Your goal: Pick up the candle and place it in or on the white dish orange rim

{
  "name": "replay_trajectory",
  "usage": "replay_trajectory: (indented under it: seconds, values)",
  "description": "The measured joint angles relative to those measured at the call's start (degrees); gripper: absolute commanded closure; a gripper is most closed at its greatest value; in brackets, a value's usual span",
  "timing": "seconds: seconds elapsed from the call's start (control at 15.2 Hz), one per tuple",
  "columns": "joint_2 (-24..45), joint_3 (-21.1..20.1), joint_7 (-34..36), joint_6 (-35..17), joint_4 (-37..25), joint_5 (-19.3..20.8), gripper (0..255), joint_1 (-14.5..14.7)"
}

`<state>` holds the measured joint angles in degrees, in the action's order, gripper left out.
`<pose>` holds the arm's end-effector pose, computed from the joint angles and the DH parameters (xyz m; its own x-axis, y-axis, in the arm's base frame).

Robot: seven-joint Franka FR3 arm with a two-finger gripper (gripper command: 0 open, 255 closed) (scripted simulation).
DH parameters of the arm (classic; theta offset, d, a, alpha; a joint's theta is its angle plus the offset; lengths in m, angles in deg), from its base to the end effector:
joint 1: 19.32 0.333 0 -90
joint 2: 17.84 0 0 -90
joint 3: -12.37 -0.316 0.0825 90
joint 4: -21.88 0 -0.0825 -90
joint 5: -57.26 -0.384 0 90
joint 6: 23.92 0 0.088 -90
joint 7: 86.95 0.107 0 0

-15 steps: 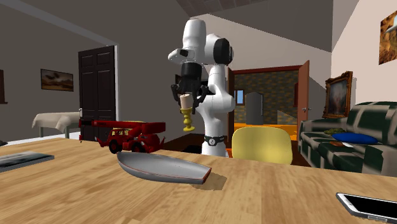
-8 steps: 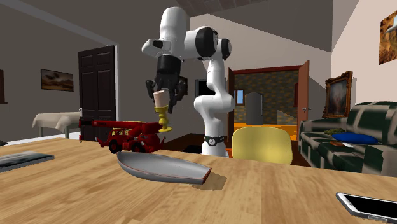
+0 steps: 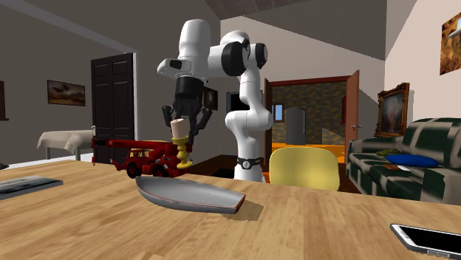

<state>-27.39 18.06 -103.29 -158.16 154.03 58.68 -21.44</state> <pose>0.4999 -0.0699 0.4335 0.9673 0.1661 0.1917 0.1572 -0.9857 0.0608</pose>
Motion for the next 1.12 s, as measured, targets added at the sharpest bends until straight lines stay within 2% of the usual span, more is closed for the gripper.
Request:
replay_trajectory:
  seconds: [0.53, 0.92, 0.99, 1.12]
  values:
    - [3.12, 0.15, -0.26, -6.23, 3.13, -0.32, 255, 0.02]
    - [3.48, 0.14, -0.24, -7.0, 3.5, -0.36, 255, 0.04]
    - [3.49, 0.14, -0.24, -7.01, 3.5, -0.36, 0, 0.04]
    - [3.49, 0.14, -0.24, -7.01, 3.51, -0.36, 0, 0.04]
